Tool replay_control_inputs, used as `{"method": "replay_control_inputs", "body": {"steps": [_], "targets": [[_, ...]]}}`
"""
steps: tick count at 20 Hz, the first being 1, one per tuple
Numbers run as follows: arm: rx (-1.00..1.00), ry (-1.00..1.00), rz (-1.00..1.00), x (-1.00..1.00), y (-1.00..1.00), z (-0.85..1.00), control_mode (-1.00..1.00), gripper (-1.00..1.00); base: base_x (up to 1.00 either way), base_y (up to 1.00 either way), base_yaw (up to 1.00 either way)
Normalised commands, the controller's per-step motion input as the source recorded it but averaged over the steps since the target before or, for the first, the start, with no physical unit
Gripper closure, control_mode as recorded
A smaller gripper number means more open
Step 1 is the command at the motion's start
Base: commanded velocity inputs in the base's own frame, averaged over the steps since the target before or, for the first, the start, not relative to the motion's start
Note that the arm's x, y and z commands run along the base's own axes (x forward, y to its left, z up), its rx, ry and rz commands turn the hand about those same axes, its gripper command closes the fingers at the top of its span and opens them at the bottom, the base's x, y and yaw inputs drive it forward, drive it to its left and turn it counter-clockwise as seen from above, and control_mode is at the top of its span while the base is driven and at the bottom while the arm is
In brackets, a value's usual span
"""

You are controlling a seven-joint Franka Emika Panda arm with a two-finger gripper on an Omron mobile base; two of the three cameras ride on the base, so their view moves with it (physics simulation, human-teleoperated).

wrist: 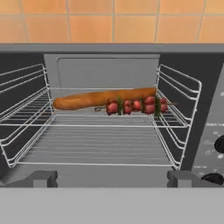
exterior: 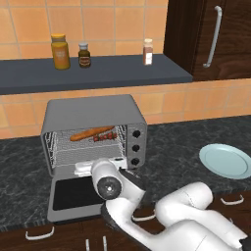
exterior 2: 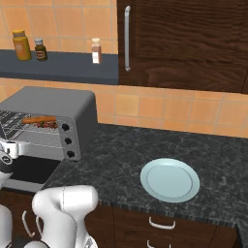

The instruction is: Pick up the kebab skewer and baguette bread, and place them inside the toaster oven. Close the toaster oven door and start by setting the timer.

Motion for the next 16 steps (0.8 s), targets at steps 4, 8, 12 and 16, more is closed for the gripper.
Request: {"method": "replay_control_inputs", "body": {"steps": [4, 8, 12, 16], "targets": [[0.00, 0.10, -0.05, -1.00, 0.06, -0.10, -1.00, -1.00, 0.00, 0.00, 0.00], [0.00, 0.08, -0.01, -0.90, 0.00, -0.29, -1.00, -1.00, 0.00, 0.00, 0.00], [0.00, 0.08, 0.00, -0.80, 0.06, -0.26, -1.00, -1.00, 0.00, 0.00, 0.00], [0.00, 0.06, 0.00, -0.64, 0.18, -0.21, -1.00, -1.00, 0.00, 0.00, 0.00]]}}
